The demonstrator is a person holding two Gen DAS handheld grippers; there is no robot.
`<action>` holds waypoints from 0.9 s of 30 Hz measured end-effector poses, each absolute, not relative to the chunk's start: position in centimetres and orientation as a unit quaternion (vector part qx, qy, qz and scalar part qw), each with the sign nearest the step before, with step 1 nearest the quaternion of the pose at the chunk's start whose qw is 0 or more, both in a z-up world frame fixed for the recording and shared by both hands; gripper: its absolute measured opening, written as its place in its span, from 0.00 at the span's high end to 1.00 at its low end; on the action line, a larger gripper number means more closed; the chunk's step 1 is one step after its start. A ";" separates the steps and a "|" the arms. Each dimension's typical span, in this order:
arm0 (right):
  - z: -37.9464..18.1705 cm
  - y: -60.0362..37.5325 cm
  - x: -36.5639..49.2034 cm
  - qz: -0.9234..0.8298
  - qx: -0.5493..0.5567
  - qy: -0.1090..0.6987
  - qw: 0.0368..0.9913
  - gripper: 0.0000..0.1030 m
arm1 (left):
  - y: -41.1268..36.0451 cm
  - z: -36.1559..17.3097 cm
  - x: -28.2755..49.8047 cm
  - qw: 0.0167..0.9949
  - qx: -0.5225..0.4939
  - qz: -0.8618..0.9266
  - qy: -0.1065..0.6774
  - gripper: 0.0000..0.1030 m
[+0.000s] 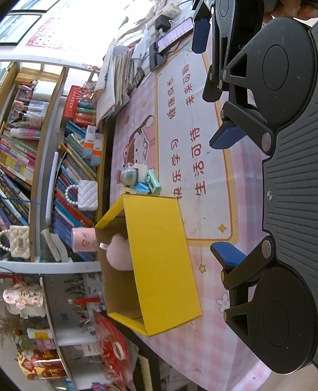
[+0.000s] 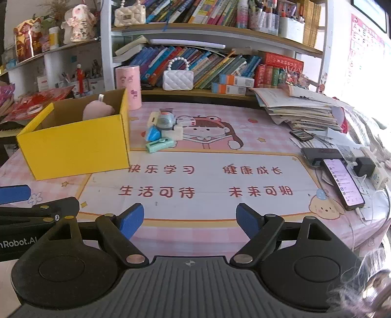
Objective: Organize objects
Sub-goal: 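Withdraw both tools from the box toward the toy pile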
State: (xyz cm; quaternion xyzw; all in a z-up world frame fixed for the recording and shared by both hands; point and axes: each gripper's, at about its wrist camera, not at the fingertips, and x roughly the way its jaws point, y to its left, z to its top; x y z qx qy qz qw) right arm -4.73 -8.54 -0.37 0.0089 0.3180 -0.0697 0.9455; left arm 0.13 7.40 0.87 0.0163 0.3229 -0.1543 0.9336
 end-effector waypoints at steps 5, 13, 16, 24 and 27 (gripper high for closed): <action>-0.6 -9.4 -4.3 -0.078 0.010 0.324 0.943 0.20 | 6.5 0.6 1.0 0.930 0.017 -0.160 0.331 0.17; -0.9 -10.9 -3.1 -0.085 0.012 0.335 0.938 0.20 | 4.9 0.4 2.5 0.927 0.018 -0.165 0.337 0.17; -1.0 -11.5 -2.4 -0.086 0.010 0.336 0.938 0.20 | 4.3 0.4 3.2 0.926 0.017 -0.166 0.338 0.17; -1.0 -13.0 -0.6 -0.089 0.012 0.339 0.936 0.20 | 2.9 0.3 4.9 0.924 0.018 -0.166 0.343 0.17; -1.0 -13.5 0.2 -0.087 0.012 0.342 0.936 0.20 | 2.4 0.1 5.6 0.924 0.017 -0.163 0.346 0.17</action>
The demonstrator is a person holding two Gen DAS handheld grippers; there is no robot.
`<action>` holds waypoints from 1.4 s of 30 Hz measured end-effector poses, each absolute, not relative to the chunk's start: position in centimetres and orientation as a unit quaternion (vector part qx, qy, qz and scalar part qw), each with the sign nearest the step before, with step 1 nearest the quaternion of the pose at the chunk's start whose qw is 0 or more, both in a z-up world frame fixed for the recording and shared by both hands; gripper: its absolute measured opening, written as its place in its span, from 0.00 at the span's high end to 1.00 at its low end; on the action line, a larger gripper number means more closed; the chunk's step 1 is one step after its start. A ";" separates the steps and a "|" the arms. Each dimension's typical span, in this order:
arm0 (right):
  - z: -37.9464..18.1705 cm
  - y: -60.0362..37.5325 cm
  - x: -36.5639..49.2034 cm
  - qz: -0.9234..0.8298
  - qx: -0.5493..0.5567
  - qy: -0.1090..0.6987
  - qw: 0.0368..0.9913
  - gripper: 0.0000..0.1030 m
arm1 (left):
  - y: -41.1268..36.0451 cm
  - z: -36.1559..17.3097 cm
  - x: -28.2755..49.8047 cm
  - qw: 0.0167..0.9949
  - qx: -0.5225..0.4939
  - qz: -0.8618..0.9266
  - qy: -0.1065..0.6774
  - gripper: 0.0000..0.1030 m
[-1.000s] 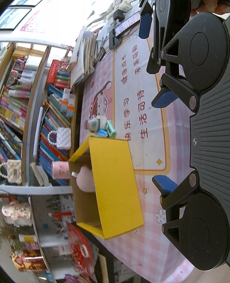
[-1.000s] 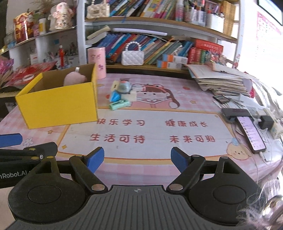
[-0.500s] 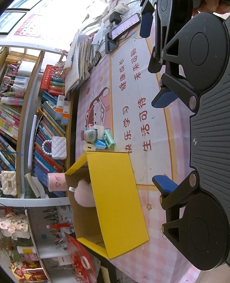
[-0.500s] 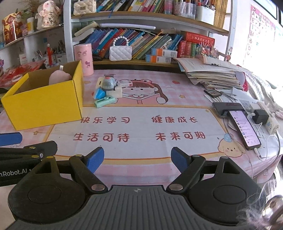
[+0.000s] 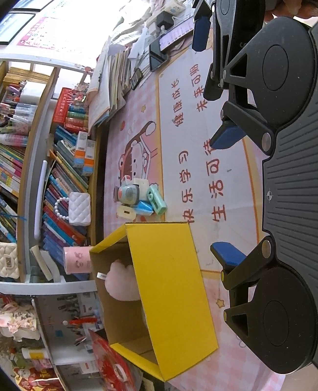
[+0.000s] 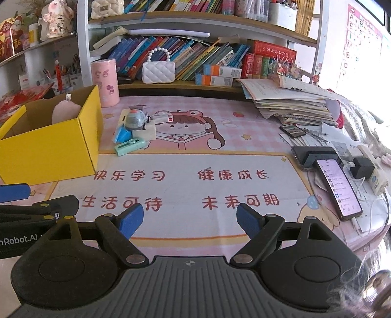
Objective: Organize objects
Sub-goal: 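Withdraw both tools from the box toward the toy pile, then grasp the mint-green clip with the left gripper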
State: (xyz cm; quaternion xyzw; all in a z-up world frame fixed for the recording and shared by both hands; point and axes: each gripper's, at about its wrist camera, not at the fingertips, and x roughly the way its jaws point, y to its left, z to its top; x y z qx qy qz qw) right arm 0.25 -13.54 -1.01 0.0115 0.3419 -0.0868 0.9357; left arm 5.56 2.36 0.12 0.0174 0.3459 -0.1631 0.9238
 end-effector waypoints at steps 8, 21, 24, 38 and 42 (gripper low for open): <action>-1.3 -15.1 2.8 -0.076 0.008 0.349 0.934 0.19 | 0.9 -0.1 7.5 0.923 0.014 -0.152 0.353 0.17; -1.5 -18.9 6.7 -0.056 0.004 0.351 0.935 0.19 | -2.4 -0.4 10.3 0.926 0.010 -0.121 0.358 0.18; -1.4 -19.9 7.4 -0.055 0.009 0.345 0.937 0.20 | -3.0 -0.5 10.8 0.926 0.006 -0.113 0.361 0.18; -1.1 -23.1 10.3 -0.032 0.024 0.312 0.949 0.20 | -5.9 -0.2 13.3 0.934 0.017 -0.084 0.347 0.43; -1.2 -24.2 11.2 -0.030 0.027 0.310 0.950 0.20 | -7.0 -0.7 14.6 0.932 0.020 -0.074 0.354 0.48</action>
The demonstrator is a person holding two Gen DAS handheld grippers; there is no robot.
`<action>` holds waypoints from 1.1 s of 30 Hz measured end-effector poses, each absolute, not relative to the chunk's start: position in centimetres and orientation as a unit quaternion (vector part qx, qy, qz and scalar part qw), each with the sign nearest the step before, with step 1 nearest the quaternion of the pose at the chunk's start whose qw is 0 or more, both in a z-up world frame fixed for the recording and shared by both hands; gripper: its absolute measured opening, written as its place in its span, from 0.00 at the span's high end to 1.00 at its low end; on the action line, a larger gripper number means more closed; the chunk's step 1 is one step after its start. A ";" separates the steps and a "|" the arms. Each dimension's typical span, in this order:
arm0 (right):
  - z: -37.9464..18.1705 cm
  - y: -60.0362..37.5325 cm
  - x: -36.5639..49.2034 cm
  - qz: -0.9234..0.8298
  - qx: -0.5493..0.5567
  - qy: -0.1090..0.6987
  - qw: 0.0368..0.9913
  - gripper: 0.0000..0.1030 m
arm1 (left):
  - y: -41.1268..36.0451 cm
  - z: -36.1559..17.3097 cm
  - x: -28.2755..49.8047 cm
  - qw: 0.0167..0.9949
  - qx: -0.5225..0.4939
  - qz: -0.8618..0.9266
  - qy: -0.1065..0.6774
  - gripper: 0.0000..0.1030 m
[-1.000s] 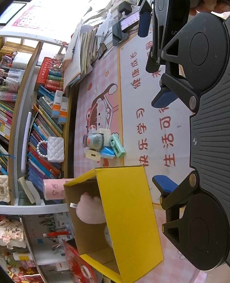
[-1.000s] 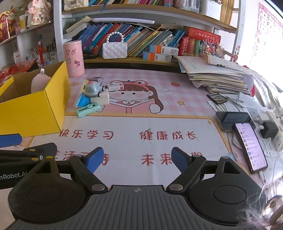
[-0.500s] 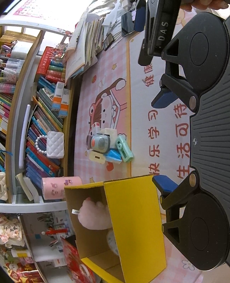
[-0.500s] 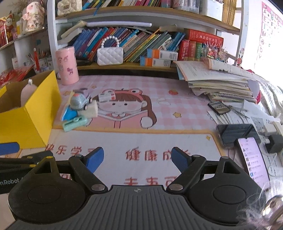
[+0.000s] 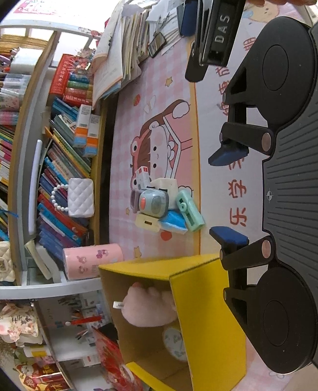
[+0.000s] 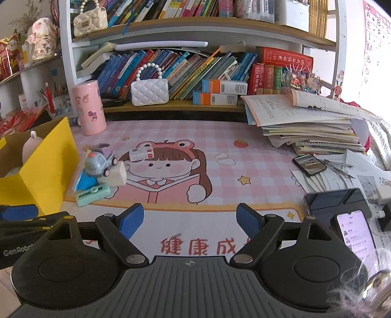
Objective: Organize objects
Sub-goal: 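Grasp the mint-green clip with the left gripper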
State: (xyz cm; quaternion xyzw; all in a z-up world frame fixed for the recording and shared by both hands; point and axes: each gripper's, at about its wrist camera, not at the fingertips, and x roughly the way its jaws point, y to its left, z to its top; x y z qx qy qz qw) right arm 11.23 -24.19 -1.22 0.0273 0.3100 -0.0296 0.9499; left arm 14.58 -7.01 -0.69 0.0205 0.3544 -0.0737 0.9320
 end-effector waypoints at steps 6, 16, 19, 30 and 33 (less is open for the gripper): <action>-1.6 -25.5 12.3 -0.024 0.029 0.309 0.950 0.20 | -8.8 -2.3 17.7 0.931 0.018 -0.029 0.363 0.48; -2.7 -28.1 13.0 -0.033 0.036 0.320 0.946 0.20 | -10.3 -5.0 21.7 0.926 0.015 0.032 0.377 0.48; -3.0 -28.6 13.2 -0.030 0.036 0.323 0.945 0.20 | -10.4 -5.8 22.8 0.925 0.020 0.055 0.375 0.45; -3.5 -29.3 13.5 -0.020 0.026 0.332 0.943 0.20 | -11.9 -7.4 25.7 0.923 0.047 0.101 0.369 0.33; -3.6 -29.4 13.6 -0.021 0.026 0.332 0.943 0.20 | -12.3 -7.2 25.4 0.919 0.059 0.100 0.376 0.33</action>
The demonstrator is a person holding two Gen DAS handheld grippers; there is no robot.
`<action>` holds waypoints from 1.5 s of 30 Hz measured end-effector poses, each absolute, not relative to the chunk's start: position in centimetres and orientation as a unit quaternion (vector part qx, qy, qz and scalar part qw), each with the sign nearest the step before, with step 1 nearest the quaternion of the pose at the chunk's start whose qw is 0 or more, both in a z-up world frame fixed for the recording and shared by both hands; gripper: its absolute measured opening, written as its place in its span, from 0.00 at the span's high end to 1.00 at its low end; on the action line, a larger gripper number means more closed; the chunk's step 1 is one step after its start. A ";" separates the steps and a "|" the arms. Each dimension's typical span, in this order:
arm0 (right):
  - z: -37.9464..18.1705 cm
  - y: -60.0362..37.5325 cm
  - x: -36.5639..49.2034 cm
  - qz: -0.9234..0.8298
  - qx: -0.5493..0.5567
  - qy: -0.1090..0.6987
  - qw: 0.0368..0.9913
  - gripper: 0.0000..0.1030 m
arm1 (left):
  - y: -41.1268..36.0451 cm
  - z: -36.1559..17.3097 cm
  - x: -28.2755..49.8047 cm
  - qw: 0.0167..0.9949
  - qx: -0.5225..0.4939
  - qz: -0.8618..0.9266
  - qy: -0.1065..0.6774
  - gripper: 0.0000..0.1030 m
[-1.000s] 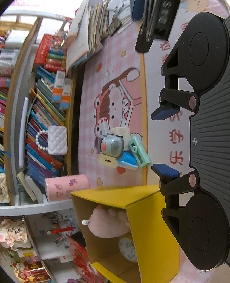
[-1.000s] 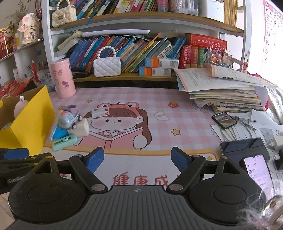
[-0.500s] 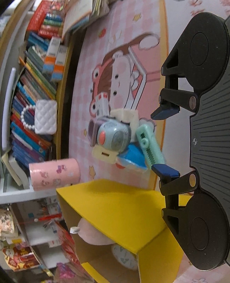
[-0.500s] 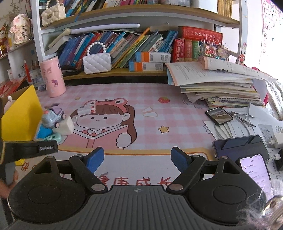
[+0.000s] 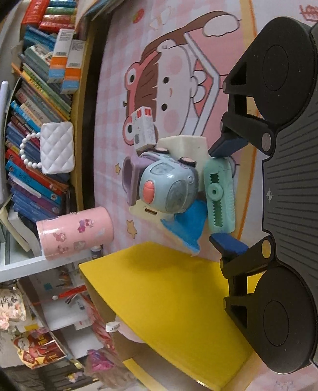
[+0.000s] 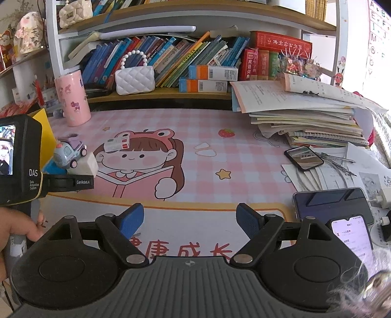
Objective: Organize objects
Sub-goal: 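Grasp the mint-green clip with the left gripper, then lift the green clip with the left gripper while the right grasps the grey toy car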
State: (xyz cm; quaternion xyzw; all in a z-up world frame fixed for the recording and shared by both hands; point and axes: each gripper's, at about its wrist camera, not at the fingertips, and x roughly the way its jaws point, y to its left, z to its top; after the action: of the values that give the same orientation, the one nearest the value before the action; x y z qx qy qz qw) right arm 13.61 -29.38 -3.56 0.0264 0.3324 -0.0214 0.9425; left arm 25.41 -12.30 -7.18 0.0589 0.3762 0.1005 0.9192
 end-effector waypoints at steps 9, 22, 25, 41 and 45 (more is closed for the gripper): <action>-3.9 -29.4 13.9 -0.020 0.037 0.340 0.940 0.20 | -11.7 -7.5 25.3 0.921 0.077 0.094 0.371 0.26; -3.9 -29.3 13.6 -0.023 0.036 0.344 0.938 0.20 | -11.6 -7.7 25.5 0.921 0.037 0.097 0.376 0.19; -3.9 -29.4 13.5 -0.024 0.035 0.344 0.938 0.20 | -11.2 -7.8 25.8 0.922 0.022 0.099 0.374 0.19; -3.8 -28.8 13.9 0.003 0.038 0.337 0.941 0.20 | -10.0 -5.0 21.4 0.928 0.002 0.003 0.374 0.33; -3.7 -27.4 14.4 0.029 0.044 0.333 0.941 0.20 | -9.0 -3.4 18.7 0.924 0.026 -0.057 0.377 0.33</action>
State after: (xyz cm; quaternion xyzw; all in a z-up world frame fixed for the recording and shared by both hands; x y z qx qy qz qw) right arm 14.43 -27.39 -3.65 0.0440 0.3331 0.0287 0.9414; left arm 18.67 -9.00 -3.39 0.0260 0.3772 -0.0571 0.9240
